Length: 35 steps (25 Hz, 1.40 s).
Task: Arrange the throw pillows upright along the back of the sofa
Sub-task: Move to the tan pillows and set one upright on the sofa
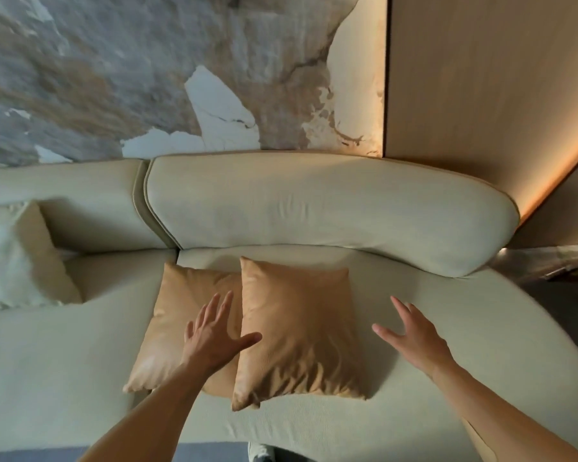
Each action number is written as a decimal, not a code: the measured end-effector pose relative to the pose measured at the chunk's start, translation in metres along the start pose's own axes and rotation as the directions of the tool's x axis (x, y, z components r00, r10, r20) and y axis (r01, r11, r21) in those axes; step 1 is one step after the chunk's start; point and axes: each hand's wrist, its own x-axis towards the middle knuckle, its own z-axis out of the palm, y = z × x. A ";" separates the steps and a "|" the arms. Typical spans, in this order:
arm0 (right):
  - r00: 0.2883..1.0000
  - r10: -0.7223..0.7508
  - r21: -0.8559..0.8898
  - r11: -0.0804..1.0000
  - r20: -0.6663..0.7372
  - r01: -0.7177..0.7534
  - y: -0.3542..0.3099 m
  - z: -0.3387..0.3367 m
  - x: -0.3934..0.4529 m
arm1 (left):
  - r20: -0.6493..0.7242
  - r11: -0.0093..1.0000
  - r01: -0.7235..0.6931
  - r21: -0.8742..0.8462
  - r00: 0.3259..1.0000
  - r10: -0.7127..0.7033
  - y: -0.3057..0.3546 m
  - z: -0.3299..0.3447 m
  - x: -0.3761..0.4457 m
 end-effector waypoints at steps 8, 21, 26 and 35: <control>0.991 0.036 0.101 0.994 0.128 -0.049 0.028 0.118 0.141 | 0.086 0.978 0.097 -0.185 0.993 -0.082 -0.024 0.127 0.108; 0.866 0.150 0.712 0.511 0.477 -0.481 0.026 0.183 0.217 | 0.215 0.830 0.284 -0.480 0.955 -0.203 -0.031 0.163 0.183; 0.861 0.157 0.694 0.530 0.484 -0.487 0.025 0.133 0.197 | 0.266 0.810 0.251 -0.530 0.956 -0.122 0.000 0.133 0.180; 0.981 0.171 0.888 0.433 0.087 -0.155 0.031 0.025 0.210 | 0.104 0.783 -0.049 -0.621 0.984 0.145 0.107 0.080 0.247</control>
